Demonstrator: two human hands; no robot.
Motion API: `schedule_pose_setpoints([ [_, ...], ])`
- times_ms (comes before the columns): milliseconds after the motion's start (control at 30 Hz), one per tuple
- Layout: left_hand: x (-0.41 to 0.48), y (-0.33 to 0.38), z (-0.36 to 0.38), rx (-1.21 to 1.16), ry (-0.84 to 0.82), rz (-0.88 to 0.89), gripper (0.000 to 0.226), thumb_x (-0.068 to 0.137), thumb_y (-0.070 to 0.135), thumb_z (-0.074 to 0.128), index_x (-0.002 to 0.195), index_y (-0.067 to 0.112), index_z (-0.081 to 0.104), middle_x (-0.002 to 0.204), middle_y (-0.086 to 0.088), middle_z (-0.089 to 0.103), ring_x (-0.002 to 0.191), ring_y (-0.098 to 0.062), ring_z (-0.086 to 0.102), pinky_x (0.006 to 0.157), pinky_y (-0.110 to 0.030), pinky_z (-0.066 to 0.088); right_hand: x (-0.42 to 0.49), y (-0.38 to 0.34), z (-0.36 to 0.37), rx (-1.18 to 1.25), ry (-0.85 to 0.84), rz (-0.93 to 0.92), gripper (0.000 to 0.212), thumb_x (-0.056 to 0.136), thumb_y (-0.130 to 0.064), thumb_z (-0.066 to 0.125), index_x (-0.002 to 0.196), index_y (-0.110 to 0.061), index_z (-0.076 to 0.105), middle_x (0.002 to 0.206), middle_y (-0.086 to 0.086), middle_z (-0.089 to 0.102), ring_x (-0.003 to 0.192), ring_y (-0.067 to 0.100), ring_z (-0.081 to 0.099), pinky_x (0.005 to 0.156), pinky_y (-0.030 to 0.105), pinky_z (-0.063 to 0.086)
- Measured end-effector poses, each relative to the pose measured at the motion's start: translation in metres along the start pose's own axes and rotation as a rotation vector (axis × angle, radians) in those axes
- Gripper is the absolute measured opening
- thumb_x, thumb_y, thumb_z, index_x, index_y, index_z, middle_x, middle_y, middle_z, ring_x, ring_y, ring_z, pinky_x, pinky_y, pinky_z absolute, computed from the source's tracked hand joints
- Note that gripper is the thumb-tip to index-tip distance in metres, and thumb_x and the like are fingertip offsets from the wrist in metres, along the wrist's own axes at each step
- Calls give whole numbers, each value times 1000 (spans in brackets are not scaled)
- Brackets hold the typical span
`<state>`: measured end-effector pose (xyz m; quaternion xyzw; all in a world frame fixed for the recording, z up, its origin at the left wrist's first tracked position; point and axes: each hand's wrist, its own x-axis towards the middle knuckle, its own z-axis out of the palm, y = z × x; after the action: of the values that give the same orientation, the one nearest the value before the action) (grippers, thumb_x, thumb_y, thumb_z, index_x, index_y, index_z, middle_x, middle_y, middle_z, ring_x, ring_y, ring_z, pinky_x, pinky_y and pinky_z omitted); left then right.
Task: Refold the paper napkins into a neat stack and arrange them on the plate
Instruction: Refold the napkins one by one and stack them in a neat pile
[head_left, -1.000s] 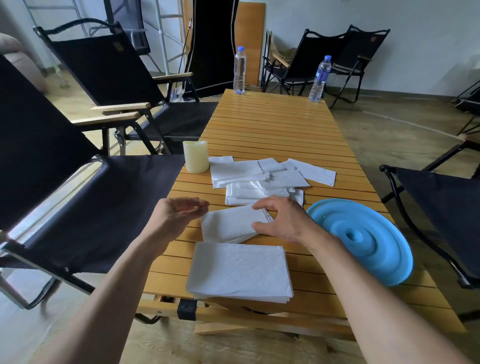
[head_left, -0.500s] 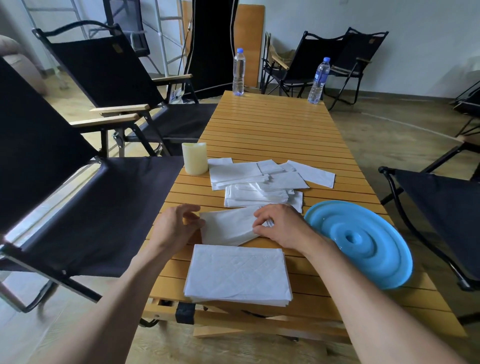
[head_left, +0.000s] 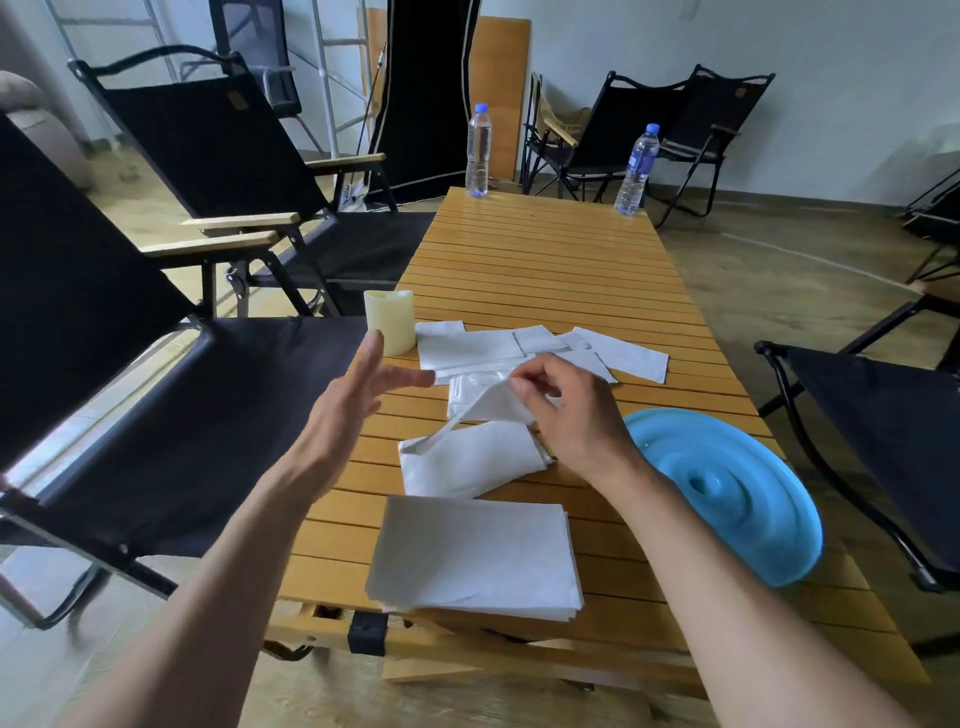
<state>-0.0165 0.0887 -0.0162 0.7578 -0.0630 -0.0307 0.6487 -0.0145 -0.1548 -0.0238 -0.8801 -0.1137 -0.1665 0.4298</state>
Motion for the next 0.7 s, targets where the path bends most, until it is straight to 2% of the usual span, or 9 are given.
schedule_pose_setpoints([
  [100,-12,21,-4,-65,-221,59,91,67,87,57,125,17,67,123,0,72,122,-14,63,106,-38,40,4,-12,-9,123,67,48,7,96,-21,65,93,-20,72,79,-14,69,71,-1,62,65,14,50],
  [167,-16,27,-1,36,-272,38,90,57,70,80,133,26,60,121,4,73,117,-13,66,103,-37,46,4,-19,-17,228,44,131,9,96,-20,65,92,-23,73,79,-9,71,71,5,63,67,24,57],
  [233,-20,28,7,88,-258,-3,85,59,48,91,135,31,57,119,7,73,112,-9,68,97,-30,50,1,-25,-25,327,-12,215,11,96,-19,65,92,-23,74,85,-1,75,79,16,67,72,37,61],
  [300,-23,26,15,118,-195,21,70,69,30,92,131,26,61,112,5,75,103,-11,72,88,-25,56,-3,-32,-31,457,-64,272,13,97,-17,65,92,-22,76,82,-3,75,77,13,68,66,32,60],
  [367,-27,23,19,153,-91,104,40,79,15,84,117,16,71,101,-2,78,97,-17,74,87,-25,59,-6,-37,-38,556,-96,301,13,97,-17,65,94,-20,77,79,-6,74,72,7,67,62,23,56],
  [467,-33,26,15,135,38,135,16,85,9,78,100,11,78,95,-4,78,91,-15,74,82,-23,59,-10,-40,-54,658,-163,351,14,92,-23,70,102,-16,78,85,-5,75,72,7,67,60,19,53],
  [567,-37,37,1,-19,-20,22,15,81,17,79,95,13,79,96,-9,78,87,-17,73,72,-25,60,-14,-40,-69,690,-304,402,30,75,-28,79,101,-12,78,95,6,78,77,13,71,63,24,57],
  [633,-41,42,-12,-58,-154,-89,29,70,27,82,96,14,79,98,-9,78,86,-18,74,66,-25,59,-17,-39,-75,587,-419,416,27,74,-25,82,97,-12,78,88,6,76,71,13,69,61,26,58],
  [700,-45,41,-22,47,-239,-187,34,64,32,84,95,19,80,97,-6,78,83,-15,74,62,-23,57,-22,-37,-77,416,-552,435,21,78,-19,83,97,-12,78,79,3,75,65,11,66,56,23,54],
])
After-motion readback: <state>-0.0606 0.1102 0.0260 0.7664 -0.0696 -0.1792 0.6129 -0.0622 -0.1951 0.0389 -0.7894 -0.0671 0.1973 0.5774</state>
